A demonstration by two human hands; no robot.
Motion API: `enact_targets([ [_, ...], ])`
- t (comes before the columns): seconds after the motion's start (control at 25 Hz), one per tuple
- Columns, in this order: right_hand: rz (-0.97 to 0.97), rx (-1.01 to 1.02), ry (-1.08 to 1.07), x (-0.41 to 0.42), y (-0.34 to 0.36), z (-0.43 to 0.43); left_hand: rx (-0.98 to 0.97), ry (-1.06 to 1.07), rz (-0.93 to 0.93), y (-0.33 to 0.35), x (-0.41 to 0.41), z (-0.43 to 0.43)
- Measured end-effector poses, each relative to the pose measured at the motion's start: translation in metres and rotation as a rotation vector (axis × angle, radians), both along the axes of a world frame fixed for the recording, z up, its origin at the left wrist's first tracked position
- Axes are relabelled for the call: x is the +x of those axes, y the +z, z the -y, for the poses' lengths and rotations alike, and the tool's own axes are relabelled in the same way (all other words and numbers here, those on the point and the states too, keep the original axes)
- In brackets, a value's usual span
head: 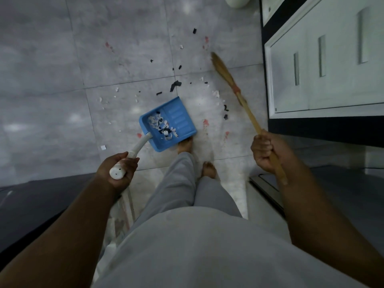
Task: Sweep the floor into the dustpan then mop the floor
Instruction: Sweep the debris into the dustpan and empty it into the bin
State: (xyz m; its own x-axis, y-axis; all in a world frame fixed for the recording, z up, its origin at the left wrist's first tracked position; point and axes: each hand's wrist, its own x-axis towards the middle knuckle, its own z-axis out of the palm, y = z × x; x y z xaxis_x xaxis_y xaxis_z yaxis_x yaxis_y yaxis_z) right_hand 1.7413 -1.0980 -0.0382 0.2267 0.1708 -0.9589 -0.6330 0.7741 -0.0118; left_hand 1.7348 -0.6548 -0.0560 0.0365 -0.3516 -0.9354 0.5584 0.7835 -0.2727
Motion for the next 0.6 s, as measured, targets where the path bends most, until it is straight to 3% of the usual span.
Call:
enact_targets([
  [0.16,-0.022,-0.036,-0.103,-0.016,-0.005,0.018,0.014,0.013,-0.012,0.0,-0.003,-0.003],
  [0.36,-0.015,0.067,-0.3,-0.025,-0.025,-0.02,-0.005,-0.015,0.011,-0.001,-0.002,-0.006],
  [0.6,0.033,0.211,-0.247,-0.003,-0.018,-0.079,0.071,-0.009,-0.016,0.004,-0.003,-0.011],
])
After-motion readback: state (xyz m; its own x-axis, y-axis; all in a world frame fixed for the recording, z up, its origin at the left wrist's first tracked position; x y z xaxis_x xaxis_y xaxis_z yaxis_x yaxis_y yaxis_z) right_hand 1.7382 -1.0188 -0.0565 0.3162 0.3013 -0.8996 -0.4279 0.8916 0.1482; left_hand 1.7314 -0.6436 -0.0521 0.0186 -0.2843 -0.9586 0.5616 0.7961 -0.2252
